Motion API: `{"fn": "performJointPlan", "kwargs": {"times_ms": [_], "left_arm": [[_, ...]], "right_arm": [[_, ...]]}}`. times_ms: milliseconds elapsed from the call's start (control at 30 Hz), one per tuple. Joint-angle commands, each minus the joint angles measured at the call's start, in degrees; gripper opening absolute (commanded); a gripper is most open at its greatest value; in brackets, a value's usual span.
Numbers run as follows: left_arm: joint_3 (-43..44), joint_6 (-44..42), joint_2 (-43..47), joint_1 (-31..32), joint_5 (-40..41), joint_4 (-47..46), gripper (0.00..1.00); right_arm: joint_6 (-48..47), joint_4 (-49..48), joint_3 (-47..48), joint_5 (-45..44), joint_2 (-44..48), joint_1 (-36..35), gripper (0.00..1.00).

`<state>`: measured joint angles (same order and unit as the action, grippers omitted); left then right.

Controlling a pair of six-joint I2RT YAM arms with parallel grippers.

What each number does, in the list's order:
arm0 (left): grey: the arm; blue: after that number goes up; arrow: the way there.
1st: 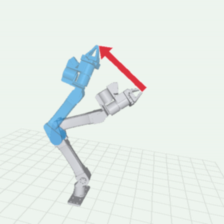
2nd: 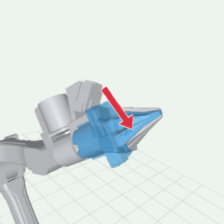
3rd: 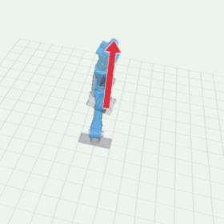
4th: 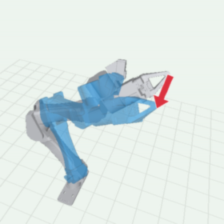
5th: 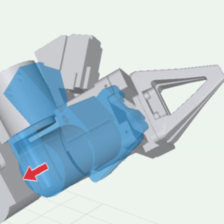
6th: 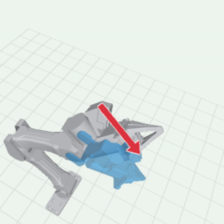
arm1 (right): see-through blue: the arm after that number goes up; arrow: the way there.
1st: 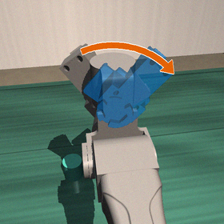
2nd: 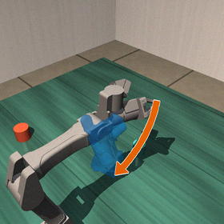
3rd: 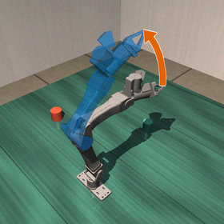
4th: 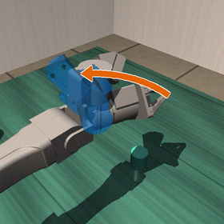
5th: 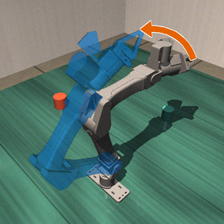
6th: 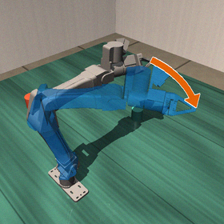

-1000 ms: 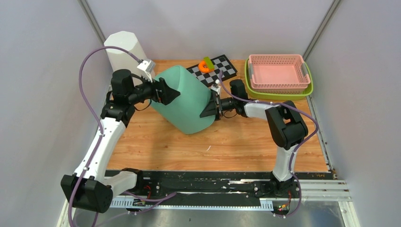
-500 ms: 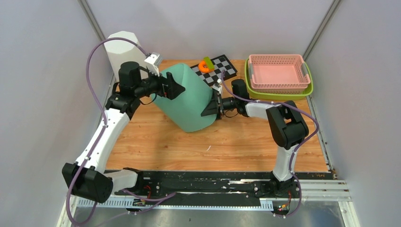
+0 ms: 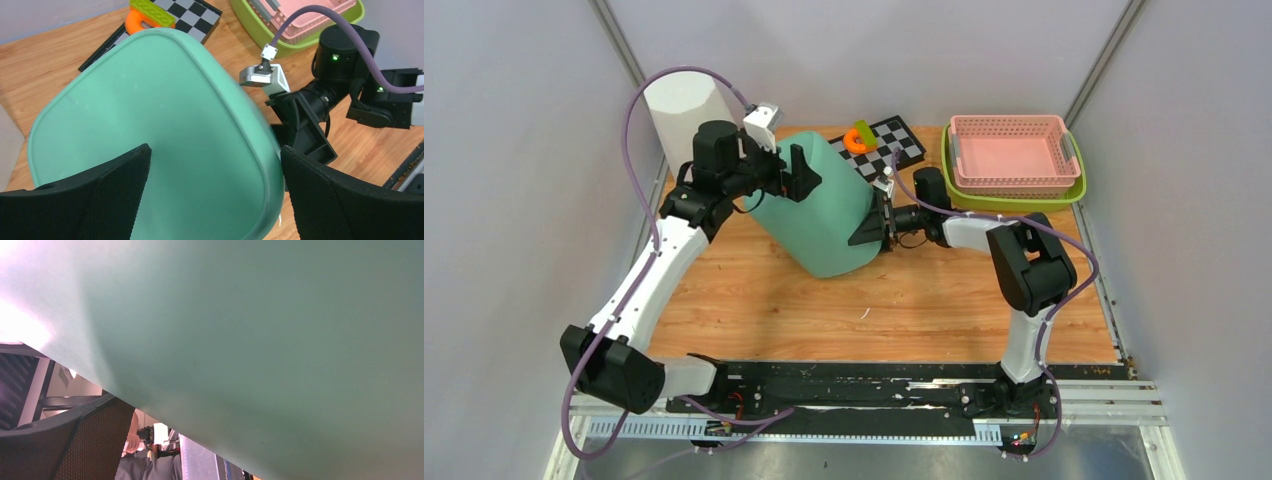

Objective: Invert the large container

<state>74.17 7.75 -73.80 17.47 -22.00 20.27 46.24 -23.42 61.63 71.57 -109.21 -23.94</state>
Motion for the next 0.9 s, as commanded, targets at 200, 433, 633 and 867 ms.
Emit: {"fn": "performJointPlan", "kwargs": {"times_ms": [200, 433, 633, 867], "left_arm": [[-4.76, -0.18, -1.11, 0.37, 8.82, 5.13, 1.0], [-5.27, 0.6, -0.98, 0.37, 6.22, 4.09, 1.0], [-5.57, 1.1, -1.27, 0.37, 2.89, 3.34, 1.0], [-6.16, 1.87, -1.6, 0.41, -0.08, 2.01, 1.0]], "right_arm": [[9.89, -14.66, -3.88, -0.19, -0.2, 2.24, 1.0], [11.62, -17.14, -4.63, -1.05, -0.64, 3.13, 1.0], [3.28, -5.52, -3.43, -4.43, 2.34, 5.23, 1.0], [-7.25, 8.36, -1.23, -7.24, 6.51, 7.72, 1.0]]}}
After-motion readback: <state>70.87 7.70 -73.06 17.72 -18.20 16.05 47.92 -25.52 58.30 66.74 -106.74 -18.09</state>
